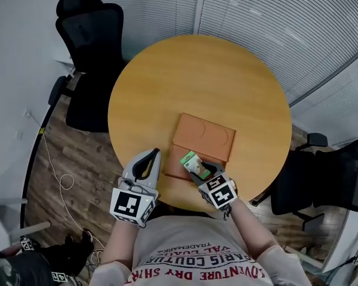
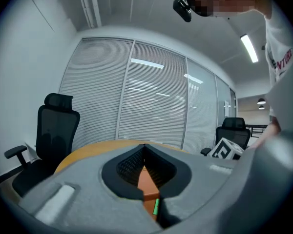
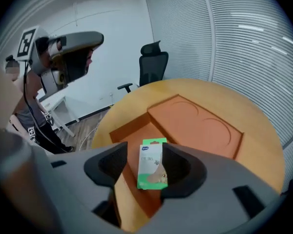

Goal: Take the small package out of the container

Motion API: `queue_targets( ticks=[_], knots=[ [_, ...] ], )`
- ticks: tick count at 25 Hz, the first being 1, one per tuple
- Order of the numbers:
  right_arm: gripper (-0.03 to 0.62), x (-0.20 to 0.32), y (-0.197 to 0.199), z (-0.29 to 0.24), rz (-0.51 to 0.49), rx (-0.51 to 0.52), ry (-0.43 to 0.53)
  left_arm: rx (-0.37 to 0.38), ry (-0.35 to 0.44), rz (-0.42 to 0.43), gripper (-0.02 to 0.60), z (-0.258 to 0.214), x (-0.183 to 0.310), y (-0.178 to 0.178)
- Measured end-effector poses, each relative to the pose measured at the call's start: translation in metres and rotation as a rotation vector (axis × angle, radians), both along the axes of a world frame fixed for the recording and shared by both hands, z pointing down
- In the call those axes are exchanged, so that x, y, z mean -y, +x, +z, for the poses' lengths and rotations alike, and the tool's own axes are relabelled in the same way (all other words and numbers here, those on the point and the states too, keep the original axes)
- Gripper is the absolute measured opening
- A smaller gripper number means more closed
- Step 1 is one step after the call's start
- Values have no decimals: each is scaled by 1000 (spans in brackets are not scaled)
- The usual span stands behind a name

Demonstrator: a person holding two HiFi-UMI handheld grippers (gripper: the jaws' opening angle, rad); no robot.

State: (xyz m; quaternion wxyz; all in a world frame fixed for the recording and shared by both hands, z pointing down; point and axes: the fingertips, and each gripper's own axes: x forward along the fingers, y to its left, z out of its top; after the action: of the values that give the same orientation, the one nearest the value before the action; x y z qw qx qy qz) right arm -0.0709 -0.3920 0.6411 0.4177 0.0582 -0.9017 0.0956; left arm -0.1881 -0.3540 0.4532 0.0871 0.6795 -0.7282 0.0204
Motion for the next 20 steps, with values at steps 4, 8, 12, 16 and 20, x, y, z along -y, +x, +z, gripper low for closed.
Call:
queue_targets(
  ticks=[4,8,12,16,20],
  knots=[
    [298,9,4,42,-30,-183,10,-13,-10,-34,9,8,1,-12],
    [332,13,4,68,-6,-290,-43,-19,-50,-75,9,21,1,-24],
    [358,10,-2,86,-7,-345,-35,-40,-67,-84,9,29,1,-28],
    [367,14,-6,96,-6,-391,38,-58,-82,-103,10,34,-4,-32],
    [368,13,-7,99,-7,-395,36,-69,-83,-108,9,35,-12,-38]
  ],
)
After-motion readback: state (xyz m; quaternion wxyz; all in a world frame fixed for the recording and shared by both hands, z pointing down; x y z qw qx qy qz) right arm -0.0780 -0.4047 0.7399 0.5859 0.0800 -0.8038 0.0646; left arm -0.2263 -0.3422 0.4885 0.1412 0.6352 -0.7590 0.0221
